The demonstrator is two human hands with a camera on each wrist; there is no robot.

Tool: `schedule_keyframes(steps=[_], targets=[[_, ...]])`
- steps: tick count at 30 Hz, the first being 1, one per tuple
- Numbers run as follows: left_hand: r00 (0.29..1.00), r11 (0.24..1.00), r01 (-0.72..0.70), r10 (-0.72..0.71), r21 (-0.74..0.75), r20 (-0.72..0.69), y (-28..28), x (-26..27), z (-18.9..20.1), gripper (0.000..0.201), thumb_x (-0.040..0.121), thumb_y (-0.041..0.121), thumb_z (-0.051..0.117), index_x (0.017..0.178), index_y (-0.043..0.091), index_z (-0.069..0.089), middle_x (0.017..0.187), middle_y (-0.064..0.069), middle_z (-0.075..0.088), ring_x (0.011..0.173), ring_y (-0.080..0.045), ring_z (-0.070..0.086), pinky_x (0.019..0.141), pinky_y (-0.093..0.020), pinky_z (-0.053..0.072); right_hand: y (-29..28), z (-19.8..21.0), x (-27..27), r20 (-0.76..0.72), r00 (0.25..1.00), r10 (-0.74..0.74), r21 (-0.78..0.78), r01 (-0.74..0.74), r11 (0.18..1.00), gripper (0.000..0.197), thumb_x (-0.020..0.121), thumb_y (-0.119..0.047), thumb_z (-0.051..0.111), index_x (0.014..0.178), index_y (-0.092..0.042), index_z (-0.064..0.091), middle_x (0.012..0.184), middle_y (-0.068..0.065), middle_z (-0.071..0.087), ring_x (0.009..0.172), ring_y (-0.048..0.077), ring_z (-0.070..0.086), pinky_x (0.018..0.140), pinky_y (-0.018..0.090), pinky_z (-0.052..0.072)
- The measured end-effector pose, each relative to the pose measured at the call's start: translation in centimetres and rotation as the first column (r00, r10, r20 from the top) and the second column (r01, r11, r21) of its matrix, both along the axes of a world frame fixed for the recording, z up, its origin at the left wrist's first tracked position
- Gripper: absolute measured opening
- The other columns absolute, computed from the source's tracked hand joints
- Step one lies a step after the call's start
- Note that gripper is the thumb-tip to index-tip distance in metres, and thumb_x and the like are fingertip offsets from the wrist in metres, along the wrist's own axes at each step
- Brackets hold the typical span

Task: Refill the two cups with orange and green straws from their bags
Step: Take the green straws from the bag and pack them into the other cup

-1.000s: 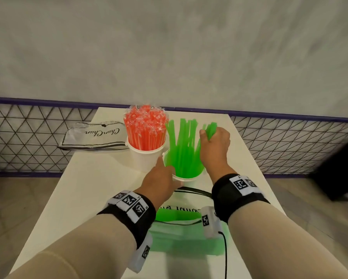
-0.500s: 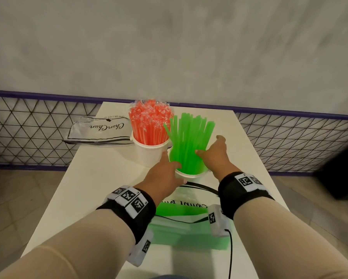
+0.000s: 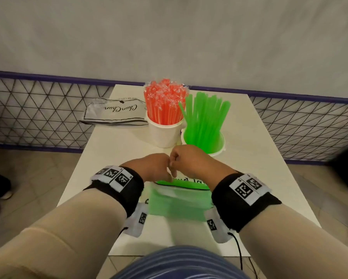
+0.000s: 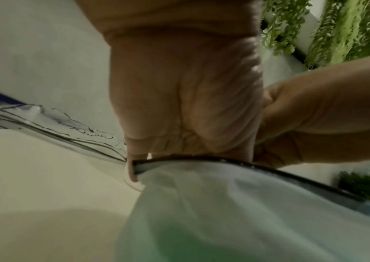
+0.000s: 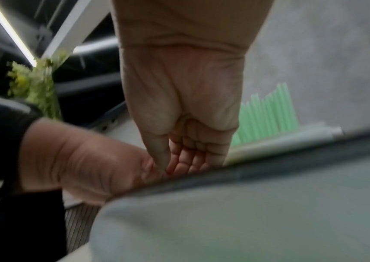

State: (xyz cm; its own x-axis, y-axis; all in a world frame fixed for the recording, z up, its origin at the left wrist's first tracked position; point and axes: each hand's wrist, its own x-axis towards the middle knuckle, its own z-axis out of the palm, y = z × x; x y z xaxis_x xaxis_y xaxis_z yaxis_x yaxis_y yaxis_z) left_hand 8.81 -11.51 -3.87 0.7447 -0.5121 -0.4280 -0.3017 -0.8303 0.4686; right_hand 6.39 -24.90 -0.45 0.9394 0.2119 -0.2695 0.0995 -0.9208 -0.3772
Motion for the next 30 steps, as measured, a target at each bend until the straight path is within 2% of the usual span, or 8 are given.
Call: schedule_keyframes(steps=[4, 5, 7, 11, 14, 20, 27, 30], targets=[[0.998, 0.986, 0.055, -0.053, 0.157, -0.019, 1.3, -0.9, -1.4, 0.057, 0.080, 0.035, 0.072, 0.133, 0.024, 0.052, 0.127, -0.002, 0.054, 0.104, -0.022, 0.058, 0.084, -0.031, 0.048, 1.2, -2.3, -0.6, -0.084, 0.986, 0.144, -0.245, -0.161, 0.956, 0.020, 0.090, -0.025, 0.060, 0.076, -0.011, 0.059, 0.077, 0.006, 0.058, 0.079, 0.027, 0.057, 0.056, 0.030, 0.040], [0.998, 0.984, 0.061, -0.060, 0.165, -0.016, 1.5, -1.0, -1.8, 0.066, 0.078, 0.038, 0.074, 0.137, 0.024, 0.047, 0.130, -0.002, 0.051, 0.104, -0.021, 0.057, 0.086, -0.032, 0.049, 1.3, -2.9, -0.8, -0.103, 0.980, 0.172, -0.234, -0.191, 0.953, 0.018, 0.089, -0.028, 0.062, 0.087, -0.010, 0.062, 0.085, 0.006, 0.061, 0.083, 0.026, 0.059, 0.062, 0.031, 0.045], [0.998, 0.983, 0.058, -0.055, 0.174, -0.018, 1.6, -1.4, -2.1, 0.075, 0.074, 0.038, 0.078, 0.137, 0.022, 0.042, 0.131, -0.001, 0.050, 0.099, -0.018, 0.056, 0.084, -0.031, 0.049, 1.6, -4.1, -1.2, -0.135, 0.973, 0.189, -0.196, -0.213, 0.957, 0.039, 0.084, -0.035, 0.069, 0.112, -0.009, 0.062, 0.104, 0.006, 0.065, 0.090, 0.025, 0.061, 0.076, 0.033, 0.050], [0.999, 0.983, 0.047, -0.042, 0.178, -0.034, 1.7, -2.2, -2.6, 0.081, 0.066, 0.033, 0.086, 0.132, 0.022, 0.040, 0.126, 0.001, 0.050, 0.101, -0.020, 0.056, 0.087, -0.035, 0.051, 2.1, -5.9, -2.1, -0.191, 0.961, 0.197, -0.162, -0.229, 0.960, 0.049, 0.080, -0.040, 0.072, 0.117, -0.010, 0.061, 0.101, 0.005, 0.062, 0.082, 0.021, 0.057, 0.068, 0.029, 0.043], [0.999, 0.985, 0.042, -0.038, 0.166, -0.029, 1.9, -2.5, -2.8, 0.079, 0.067, 0.031, 0.086, 0.130, 0.018, 0.040, 0.127, -0.002, 0.047, 0.104, -0.023, 0.057, 0.091, -0.039, 0.050, 1.5, -6.4, -2.3, -0.161, 0.962, 0.221, -0.156, -0.246, 0.957, 0.049, 0.085, -0.040, 0.067, 0.123, -0.010, 0.056, 0.112, 0.009, 0.057, 0.095, 0.025, 0.058, 0.070, 0.029, 0.037], [1.000, 0.991, 0.027, -0.024, 0.131, -0.017, 2.4, -2.5, -2.8, 0.075, 0.068, 0.032, 0.085, 0.129, 0.018, 0.043, 0.126, -0.002, 0.046, 0.103, -0.022, 0.055, 0.087, -0.035, 0.049, 0.2, -6.5, -2.3, -0.102, 0.968, 0.227, -0.129, -0.239, 0.962, 0.040, 0.094, -0.030, 0.059, 0.128, -0.011, 0.053, 0.119, 0.013, 0.056, 0.105, 0.029, 0.056, 0.075, 0.027, 0.034], [1.000, 0.997, 0.024, -0.025, 0.071, 0.013, 2.1, -2.3, -2.5, 0.053, 0.066, 0.029, 0.086, 0.104, 0.014, 0.053, 0.104, -0.005, 0.059, 0.088, -0.024, 0.061, 0.071, -0.033, 0.048, -0.4, -6.5, -2.4, -0.045, 0.976, 0.213, -0.147, -0.218, 0.965, 0.018, 0.091, -0.013, 0.053, 0.108, -0.011, 0.055, 0.109, 0.013, 0.061, 0.095, 0.031, 0.058, 0.069, 0.029, 0.033], [1.000, 0.998, 0.029, -0.029, 0.064, 0.001, 2.1, -2.2, -2.5, 0.048, 0.071, 0.026, 0.083, 0.107, 0.009, 0.056, 0.104, -0.007, 0.063, 0.091, -0.025, 0.061, 0.072, -0.031, 0.045, -0.8, -6.4, -2.6, -0.039, 0.979, 0.200, -0.132, -0.203, 0.970, 0.018, 0.088, -0.009, 0.052, 0.106, -0.010, 0.050, 0.106, 0.012, 0.060, 0.085, 0.027, 0.054, 0.067, 0.030, 0.032]])
